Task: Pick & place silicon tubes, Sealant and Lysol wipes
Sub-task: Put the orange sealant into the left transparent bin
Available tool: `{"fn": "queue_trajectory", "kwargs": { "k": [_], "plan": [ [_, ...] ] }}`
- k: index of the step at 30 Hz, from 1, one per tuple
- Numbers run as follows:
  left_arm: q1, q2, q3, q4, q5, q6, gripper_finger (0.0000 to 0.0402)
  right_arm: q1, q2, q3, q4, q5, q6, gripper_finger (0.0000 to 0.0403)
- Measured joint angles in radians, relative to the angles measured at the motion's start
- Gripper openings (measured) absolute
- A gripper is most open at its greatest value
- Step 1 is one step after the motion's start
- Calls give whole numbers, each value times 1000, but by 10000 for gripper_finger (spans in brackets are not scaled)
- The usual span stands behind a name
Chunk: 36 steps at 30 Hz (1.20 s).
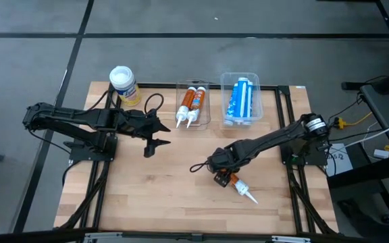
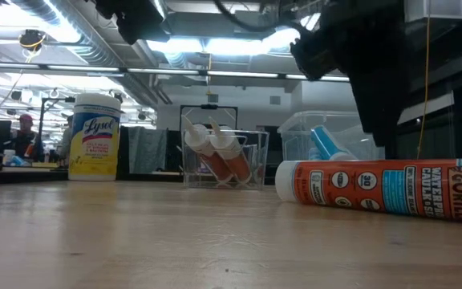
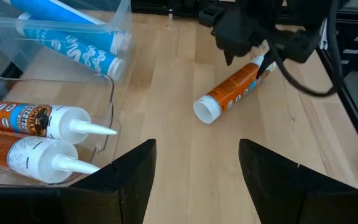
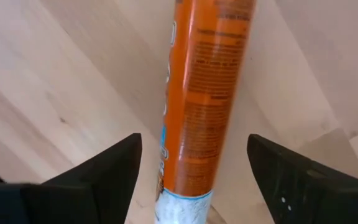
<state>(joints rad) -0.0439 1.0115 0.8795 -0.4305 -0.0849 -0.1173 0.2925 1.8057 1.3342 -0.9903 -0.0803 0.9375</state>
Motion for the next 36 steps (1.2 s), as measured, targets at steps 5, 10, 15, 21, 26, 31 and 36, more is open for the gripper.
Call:
{"fn": "queue_trajectory", "kwargs": {
  "k": [5,10,15,21,26,31,36],
  "plan": [
    [0,0,0,0,0,0,226,12,55,0,7,0,0,292],
    [0,0,0,0,0,0,226,28,104,0,18,0,-2,291],
    [0,0,0,0,0,0,226,44,148,0,26,0,-3,291],
    [0,0,0,0,0,-2,226,56,185,-1,46,3,-3,291],
    [0,0,0,0,0,-3,226,56,200,-2,76,1,-3,291],
    [0,0,0,0,0,-2,226,56,199,-2,81,4,0,261],
    [0,0,0,0,0,-3,226,56,195,-2,78,-11,0,211]
  ]
}}
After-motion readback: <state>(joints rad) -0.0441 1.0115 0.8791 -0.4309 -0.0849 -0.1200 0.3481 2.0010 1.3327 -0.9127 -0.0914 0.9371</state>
